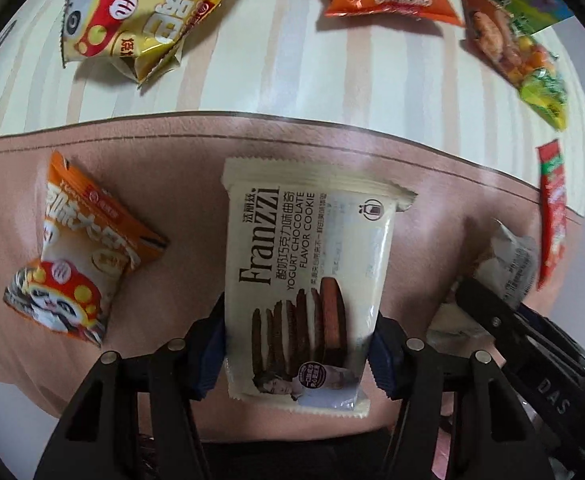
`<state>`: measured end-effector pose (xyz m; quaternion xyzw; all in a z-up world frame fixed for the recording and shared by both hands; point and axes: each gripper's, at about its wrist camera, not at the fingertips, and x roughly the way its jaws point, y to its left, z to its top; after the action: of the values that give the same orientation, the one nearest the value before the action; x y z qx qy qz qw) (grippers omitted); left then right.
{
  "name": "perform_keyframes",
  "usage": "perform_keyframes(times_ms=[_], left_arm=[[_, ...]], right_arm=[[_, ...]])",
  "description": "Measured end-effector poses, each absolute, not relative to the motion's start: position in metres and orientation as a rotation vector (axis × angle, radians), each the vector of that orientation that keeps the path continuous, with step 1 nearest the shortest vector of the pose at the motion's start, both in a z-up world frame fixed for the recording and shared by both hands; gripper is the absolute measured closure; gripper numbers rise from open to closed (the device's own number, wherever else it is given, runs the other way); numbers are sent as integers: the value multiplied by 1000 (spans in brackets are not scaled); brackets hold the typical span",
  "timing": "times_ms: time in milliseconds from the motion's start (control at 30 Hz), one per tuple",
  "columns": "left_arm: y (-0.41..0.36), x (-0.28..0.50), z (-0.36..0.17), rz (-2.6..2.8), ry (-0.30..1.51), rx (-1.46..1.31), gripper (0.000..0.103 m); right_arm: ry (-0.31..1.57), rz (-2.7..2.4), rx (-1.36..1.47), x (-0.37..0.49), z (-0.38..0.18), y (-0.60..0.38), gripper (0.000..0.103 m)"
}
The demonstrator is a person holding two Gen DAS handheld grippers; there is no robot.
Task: Organize snacks
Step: 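Carry both packs into the cardboard box and open both tools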
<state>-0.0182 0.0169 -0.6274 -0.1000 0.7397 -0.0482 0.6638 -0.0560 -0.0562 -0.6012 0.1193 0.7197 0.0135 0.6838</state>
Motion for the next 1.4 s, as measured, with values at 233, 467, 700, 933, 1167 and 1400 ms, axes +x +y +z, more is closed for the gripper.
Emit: perform_keyframes(times_ms=[233,467,700,933,1167,1400], left_arm=[[20,-19,-587,-168,1608,-261,48],[24,1,-544,-210,1520,-311,49],[42,48,-486,-246,1423,-393,49],[67,114,-421,-266,1293,-442,49],[81,211,-381,-202,1201,-372,49],[87,312,-404,-84,1234,-249,49]], right_arm=[[1570,92,336,-49,-565,-63,54],[1468,167,366,-17,-503,-65,55],[1374,228,378,19,-453,-56,55],[1264,261,356,77,-395,-56,55],[1209,211,289,174,-372,-53,55],[1277,127,251,279,-406,-54,55]])
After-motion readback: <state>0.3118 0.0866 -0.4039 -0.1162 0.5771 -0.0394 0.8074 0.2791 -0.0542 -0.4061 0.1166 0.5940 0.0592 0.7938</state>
